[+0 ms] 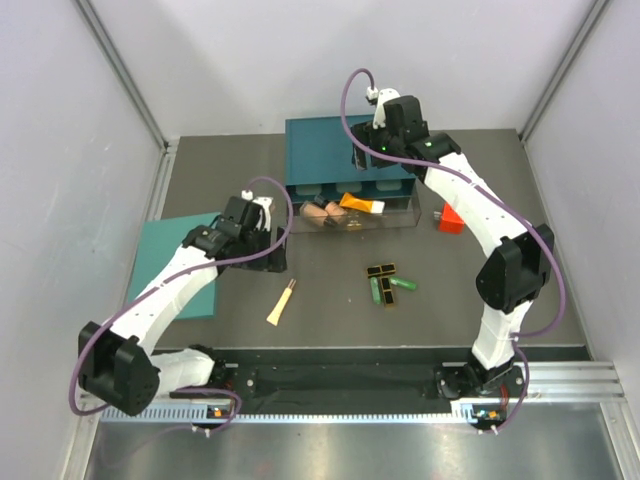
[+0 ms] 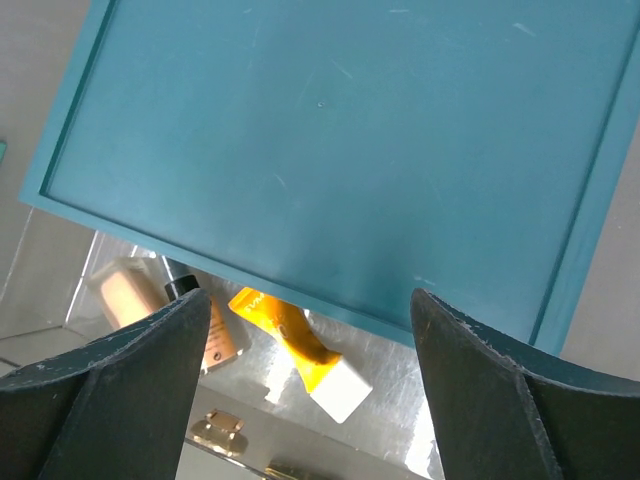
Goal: Organize the makeup
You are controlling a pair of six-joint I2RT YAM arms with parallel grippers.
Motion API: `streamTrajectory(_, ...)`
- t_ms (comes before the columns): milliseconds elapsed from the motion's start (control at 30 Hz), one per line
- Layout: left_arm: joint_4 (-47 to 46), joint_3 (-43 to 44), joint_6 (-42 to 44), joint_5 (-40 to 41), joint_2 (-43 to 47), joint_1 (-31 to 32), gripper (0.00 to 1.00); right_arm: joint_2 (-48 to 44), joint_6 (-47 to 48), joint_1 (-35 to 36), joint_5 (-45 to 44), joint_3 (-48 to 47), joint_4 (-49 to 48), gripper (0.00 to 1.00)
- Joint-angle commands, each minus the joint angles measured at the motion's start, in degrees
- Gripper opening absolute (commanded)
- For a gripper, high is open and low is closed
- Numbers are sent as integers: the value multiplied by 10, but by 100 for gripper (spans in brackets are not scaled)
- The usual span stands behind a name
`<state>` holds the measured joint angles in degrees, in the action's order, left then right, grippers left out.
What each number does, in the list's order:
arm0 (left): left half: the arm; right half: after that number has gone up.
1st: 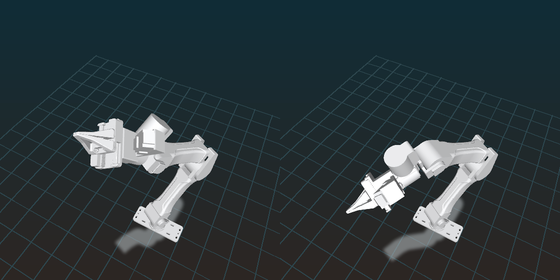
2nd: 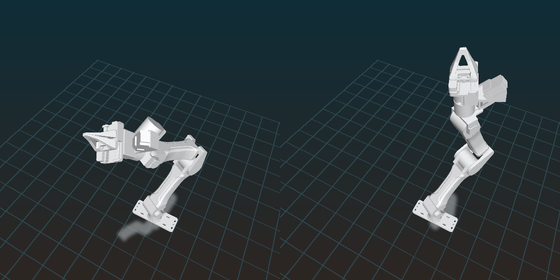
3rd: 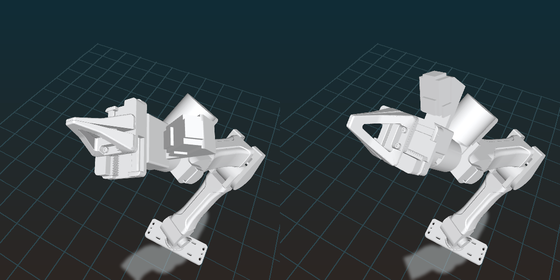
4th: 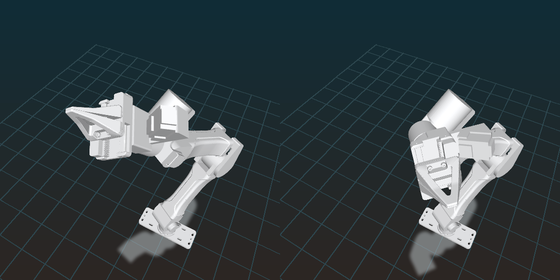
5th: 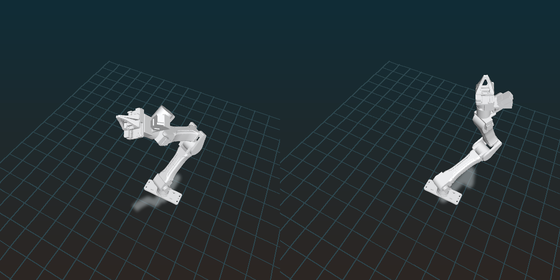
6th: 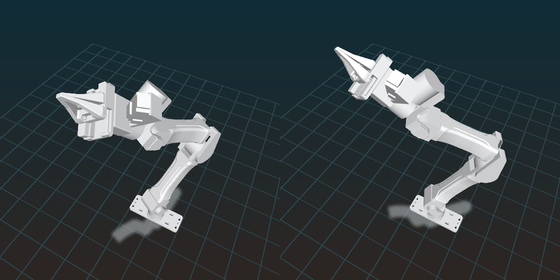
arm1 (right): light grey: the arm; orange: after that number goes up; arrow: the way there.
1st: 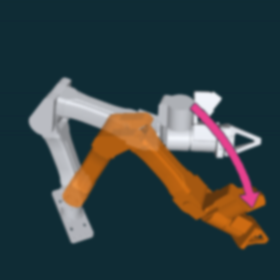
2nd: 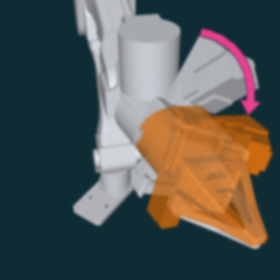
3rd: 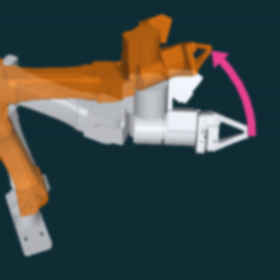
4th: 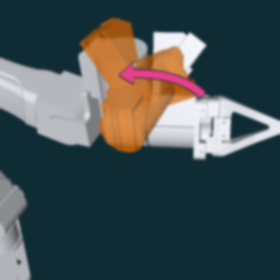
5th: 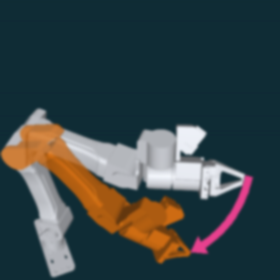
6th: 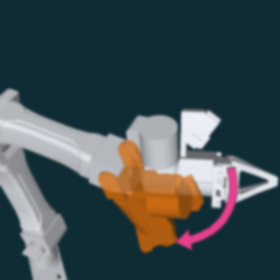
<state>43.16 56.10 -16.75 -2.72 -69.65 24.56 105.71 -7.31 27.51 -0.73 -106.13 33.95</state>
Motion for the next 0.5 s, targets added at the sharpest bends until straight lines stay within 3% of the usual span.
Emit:
streamTrajectory(0,9,1,-14,-15,-8,8,79,1,-4,-5,21,6,-18,80)
streamTrajectory(167,34,13,-16,-17,-65,44,77,-2,-3,-8,26,17,-21,81)
streamTrajectory(467,42,15,-43,54,-125,125,73,-15,-7,-11,31,46,-28,81)
